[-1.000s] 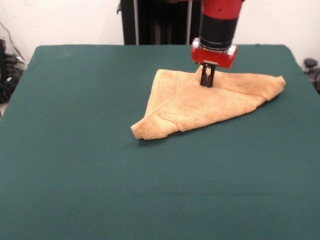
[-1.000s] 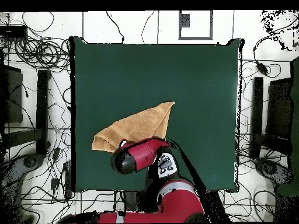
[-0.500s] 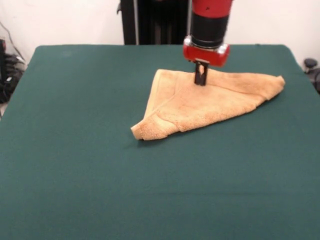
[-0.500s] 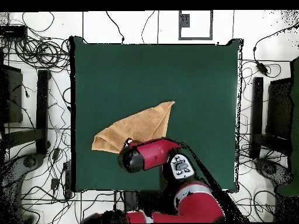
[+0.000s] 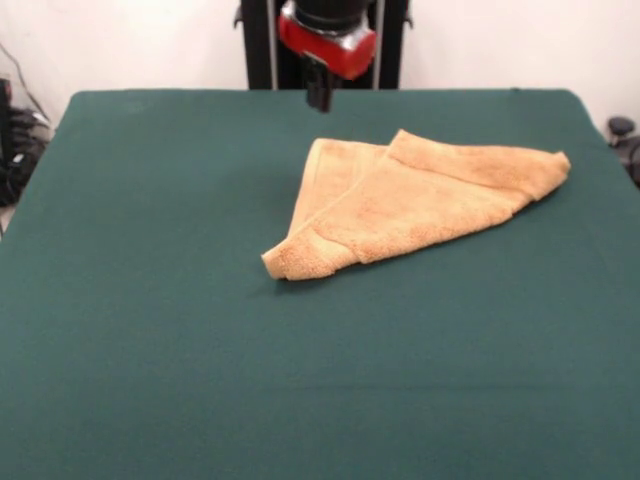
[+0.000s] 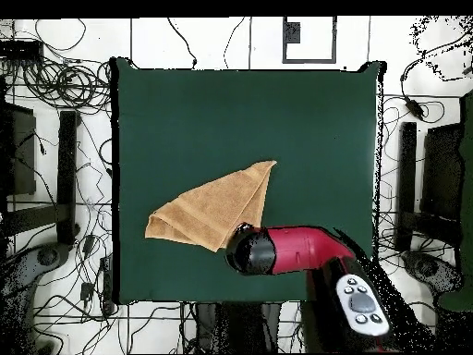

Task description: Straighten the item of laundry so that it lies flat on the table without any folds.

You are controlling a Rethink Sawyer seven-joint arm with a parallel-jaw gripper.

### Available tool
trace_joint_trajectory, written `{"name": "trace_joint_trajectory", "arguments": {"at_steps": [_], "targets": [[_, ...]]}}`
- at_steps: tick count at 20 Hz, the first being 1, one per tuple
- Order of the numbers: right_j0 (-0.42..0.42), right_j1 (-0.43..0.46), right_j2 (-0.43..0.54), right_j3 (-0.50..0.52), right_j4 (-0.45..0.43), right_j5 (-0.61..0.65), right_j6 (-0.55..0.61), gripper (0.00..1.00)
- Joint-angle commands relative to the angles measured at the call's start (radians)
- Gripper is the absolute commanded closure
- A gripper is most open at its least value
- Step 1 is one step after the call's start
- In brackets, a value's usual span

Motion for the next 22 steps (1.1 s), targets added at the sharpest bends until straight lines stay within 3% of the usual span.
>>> {"name": "trace_joint_trajectory", "arguments": {"at_steps": [1,10,17,22], "targets": [[0.016,-0.02,0.149,0.074,0.017,0.067,-0.131,1.0],[0.073,-0.001,0.105,0.058,-0.023,0.016,-0.07,1.0],[0.193,0.047,-0.009,0.083,-0.109,-0.246,0.086,1.0],[0.227,0.063,-0.043,0.101,-0.101,-0.31,0.102,1.0]]}}
